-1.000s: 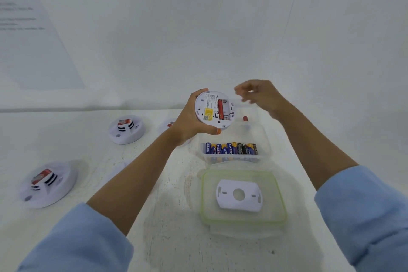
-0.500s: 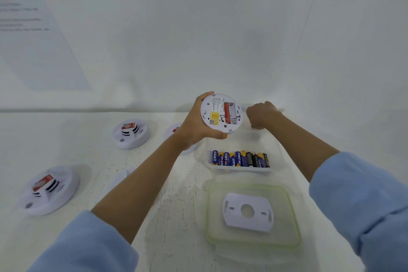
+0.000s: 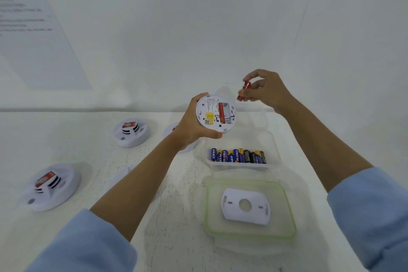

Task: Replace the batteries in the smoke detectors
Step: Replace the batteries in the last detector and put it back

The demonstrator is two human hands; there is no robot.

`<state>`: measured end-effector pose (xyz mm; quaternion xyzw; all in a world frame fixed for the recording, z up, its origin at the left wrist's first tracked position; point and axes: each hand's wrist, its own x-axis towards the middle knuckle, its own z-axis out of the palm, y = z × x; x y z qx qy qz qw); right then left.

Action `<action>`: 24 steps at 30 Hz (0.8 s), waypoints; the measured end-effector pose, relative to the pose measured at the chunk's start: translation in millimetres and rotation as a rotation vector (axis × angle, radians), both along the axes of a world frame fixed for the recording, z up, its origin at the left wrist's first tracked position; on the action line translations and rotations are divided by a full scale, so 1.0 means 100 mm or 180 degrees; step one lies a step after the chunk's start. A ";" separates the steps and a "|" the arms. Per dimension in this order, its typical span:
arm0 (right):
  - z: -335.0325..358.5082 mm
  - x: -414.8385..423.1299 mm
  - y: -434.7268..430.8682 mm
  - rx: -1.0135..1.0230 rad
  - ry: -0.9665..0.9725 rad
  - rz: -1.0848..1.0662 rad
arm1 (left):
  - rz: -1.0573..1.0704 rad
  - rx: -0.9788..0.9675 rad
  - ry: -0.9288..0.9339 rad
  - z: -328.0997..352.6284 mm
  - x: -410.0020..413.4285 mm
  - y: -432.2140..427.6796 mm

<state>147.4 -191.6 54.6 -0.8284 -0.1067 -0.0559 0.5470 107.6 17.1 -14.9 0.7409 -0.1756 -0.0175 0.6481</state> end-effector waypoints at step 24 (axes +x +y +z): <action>-0.19 -0.80 0.55 -0.1614 -0.1272 0.0096 | 0.0137 -0.0253 -0.0252 0.09 -0.43 0.10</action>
